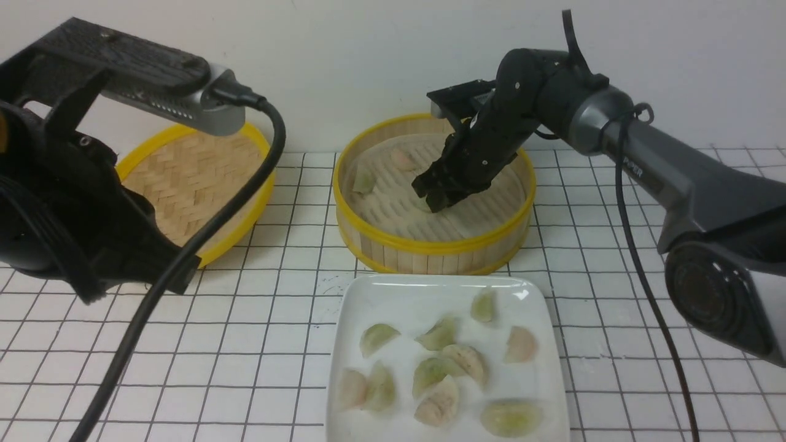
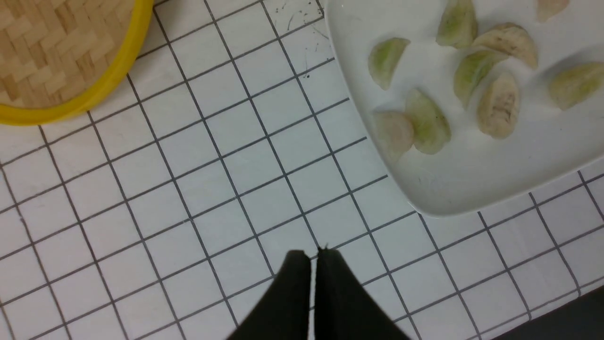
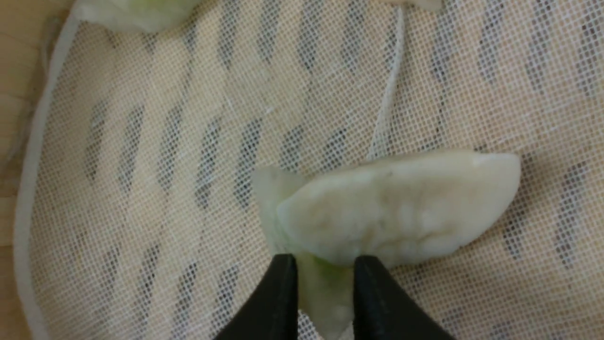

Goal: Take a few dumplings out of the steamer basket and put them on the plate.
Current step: Use the right arm to grab a dumpling from inside the steamer, then use the right arm to put the dumpling into the plate

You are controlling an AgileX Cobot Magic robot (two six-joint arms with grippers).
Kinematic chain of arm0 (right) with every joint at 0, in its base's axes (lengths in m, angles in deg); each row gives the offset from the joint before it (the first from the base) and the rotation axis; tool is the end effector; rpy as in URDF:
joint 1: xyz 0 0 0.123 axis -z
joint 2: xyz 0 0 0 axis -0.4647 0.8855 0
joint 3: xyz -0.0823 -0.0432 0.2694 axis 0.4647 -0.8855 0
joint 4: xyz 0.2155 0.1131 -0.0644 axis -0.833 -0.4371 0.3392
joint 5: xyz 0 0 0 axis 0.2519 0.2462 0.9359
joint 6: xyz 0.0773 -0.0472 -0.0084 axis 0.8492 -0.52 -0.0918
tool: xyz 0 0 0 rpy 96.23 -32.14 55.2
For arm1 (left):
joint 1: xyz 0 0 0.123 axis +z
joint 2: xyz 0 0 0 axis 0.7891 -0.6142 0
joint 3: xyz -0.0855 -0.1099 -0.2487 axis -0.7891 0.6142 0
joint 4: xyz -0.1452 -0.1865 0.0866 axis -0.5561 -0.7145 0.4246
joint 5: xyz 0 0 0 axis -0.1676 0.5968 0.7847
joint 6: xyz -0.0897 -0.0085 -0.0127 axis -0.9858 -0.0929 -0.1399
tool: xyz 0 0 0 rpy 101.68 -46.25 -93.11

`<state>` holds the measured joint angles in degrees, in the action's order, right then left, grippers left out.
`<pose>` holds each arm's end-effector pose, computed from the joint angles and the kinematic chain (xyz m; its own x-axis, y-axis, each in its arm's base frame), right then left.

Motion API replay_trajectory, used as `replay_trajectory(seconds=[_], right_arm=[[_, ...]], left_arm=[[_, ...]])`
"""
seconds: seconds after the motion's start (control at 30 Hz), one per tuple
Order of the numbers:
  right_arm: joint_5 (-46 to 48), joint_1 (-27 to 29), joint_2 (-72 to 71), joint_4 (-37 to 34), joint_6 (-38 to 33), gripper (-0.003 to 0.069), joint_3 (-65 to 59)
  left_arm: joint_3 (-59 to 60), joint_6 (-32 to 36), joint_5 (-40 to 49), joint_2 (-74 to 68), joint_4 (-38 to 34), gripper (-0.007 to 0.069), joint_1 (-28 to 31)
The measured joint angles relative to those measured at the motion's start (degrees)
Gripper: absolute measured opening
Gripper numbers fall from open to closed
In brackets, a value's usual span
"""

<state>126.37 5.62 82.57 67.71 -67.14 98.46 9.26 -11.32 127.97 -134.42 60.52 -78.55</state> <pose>0.4882 0.2236 0.1721 -0.7984 -0.4742 -0.3711 -0.5661 0.8011 0.1944 0.1850 -0.0913 0.3875 -0.7936 0.3574 -0.4925 0.4159 0.9094 -0.0101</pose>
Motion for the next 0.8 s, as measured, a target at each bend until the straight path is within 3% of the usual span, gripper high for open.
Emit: replay_trajectory(seconds=[0.37, 0.6, 0.67, 0.8], right_arm=[[4.42, -0.11, -5.52, 3.41, 5.37, 0.0127, 5.14], [4.3, -0.11, -23.74, 2.59, 5.21, 0.0127, -18.64], [4.3, -0.11, -30.63, -0.3, 4.8, 0.0127, -30.12], [4.36, -0.39, -35.32, -4.85, 4.66, 0.0127, -41.06]], left_arm=[[0.0, -0.87, 0.0, 0.0, 1.67, -0.0006, 0.0], [0.0, -1.4, 0.0, 0.0, 2.5, -0.0006, 0.0], [0.0, -1.46, 0.0, 0.0, 2.5, -0.0006, 0.0], [0.0, -1.46, 0.0, 0.0, 2.55, -0.0006, 0.0]])
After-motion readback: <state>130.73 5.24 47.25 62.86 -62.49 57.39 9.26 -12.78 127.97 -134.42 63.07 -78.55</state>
